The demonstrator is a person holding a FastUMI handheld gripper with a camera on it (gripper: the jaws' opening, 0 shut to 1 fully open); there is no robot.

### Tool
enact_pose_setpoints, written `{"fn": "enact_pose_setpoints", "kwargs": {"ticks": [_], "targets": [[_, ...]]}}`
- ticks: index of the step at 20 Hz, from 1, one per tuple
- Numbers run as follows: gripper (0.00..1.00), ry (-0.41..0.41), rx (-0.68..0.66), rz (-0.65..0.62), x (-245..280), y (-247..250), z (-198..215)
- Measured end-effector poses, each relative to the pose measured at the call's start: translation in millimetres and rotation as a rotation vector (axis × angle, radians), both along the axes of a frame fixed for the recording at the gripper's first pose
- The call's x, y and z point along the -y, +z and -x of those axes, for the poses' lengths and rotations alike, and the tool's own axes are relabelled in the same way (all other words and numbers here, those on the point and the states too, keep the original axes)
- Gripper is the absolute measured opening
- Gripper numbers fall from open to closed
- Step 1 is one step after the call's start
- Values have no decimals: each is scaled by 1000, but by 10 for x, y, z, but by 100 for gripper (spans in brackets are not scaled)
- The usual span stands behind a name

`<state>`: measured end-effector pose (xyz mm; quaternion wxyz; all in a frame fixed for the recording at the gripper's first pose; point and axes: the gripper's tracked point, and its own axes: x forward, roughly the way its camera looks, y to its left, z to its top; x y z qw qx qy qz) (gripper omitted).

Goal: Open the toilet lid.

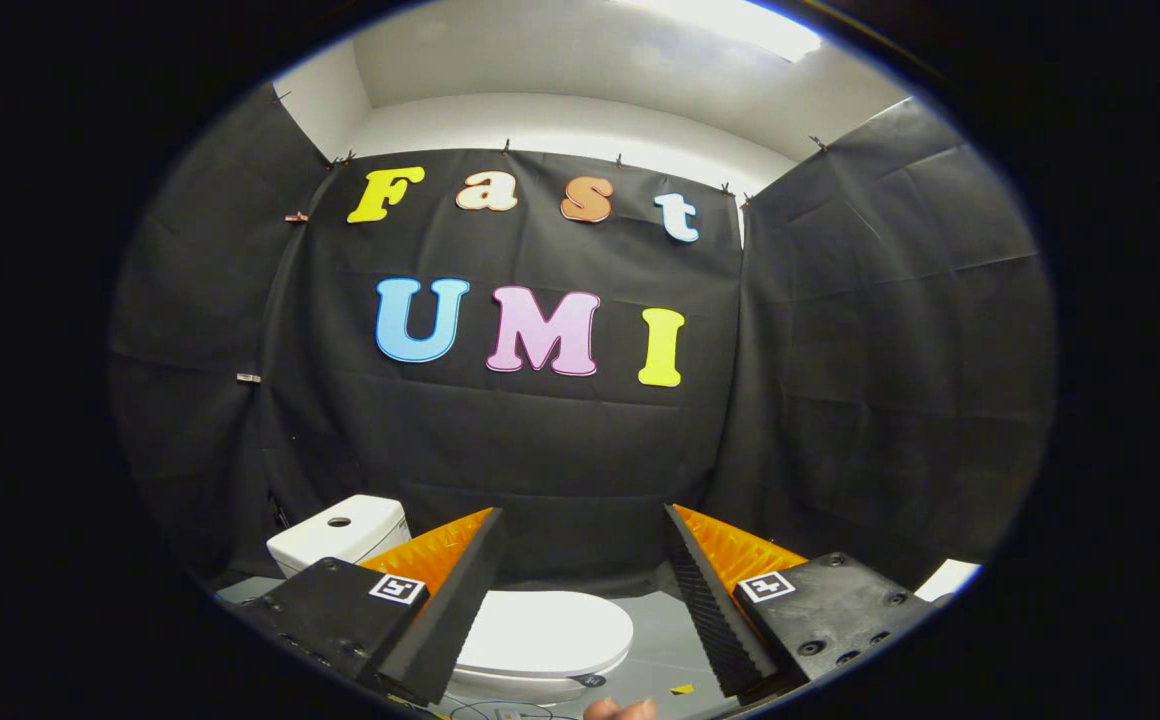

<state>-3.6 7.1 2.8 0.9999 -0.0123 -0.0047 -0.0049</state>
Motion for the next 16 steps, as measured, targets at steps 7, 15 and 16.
{"fn": "enact_pose_setpoints", "kwargs": {"ticks": [7, 15, 16], "targets": [[98, 4, -8, -4, -18, -88, -34], [98, 21, 58, 2, -39, -454, -223], [98, 14, 53, 13, -19, -566, -254]]}}
